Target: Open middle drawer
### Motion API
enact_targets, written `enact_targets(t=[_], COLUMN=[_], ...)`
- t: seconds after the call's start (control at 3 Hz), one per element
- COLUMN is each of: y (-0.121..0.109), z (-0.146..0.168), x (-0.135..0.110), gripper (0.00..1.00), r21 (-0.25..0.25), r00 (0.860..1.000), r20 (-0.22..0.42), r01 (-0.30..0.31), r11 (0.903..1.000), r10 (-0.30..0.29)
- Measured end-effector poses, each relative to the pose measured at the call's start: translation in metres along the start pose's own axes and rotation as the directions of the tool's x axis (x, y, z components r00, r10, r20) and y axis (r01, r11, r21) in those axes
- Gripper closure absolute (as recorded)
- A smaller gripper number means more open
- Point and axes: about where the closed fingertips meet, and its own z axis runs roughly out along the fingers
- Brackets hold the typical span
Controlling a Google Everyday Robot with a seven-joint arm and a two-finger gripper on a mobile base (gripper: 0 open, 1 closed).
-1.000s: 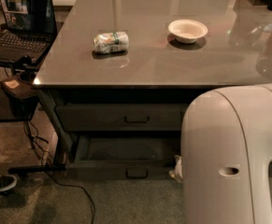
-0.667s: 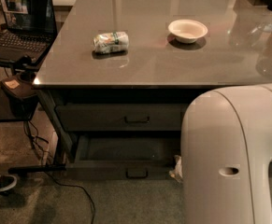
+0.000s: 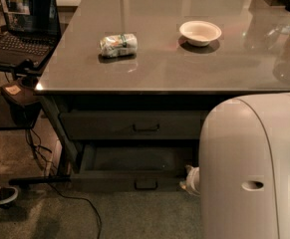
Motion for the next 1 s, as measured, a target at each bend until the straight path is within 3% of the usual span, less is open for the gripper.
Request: enact_targets(t=[1.0], y=[0.02], z=[-0.006], x=[0.013], gripper=[1.0], r21=[-0.019], r00=[0.999], r20=[0.033], r01=[-0.024], r11=[0.9995], r10=[0.024])
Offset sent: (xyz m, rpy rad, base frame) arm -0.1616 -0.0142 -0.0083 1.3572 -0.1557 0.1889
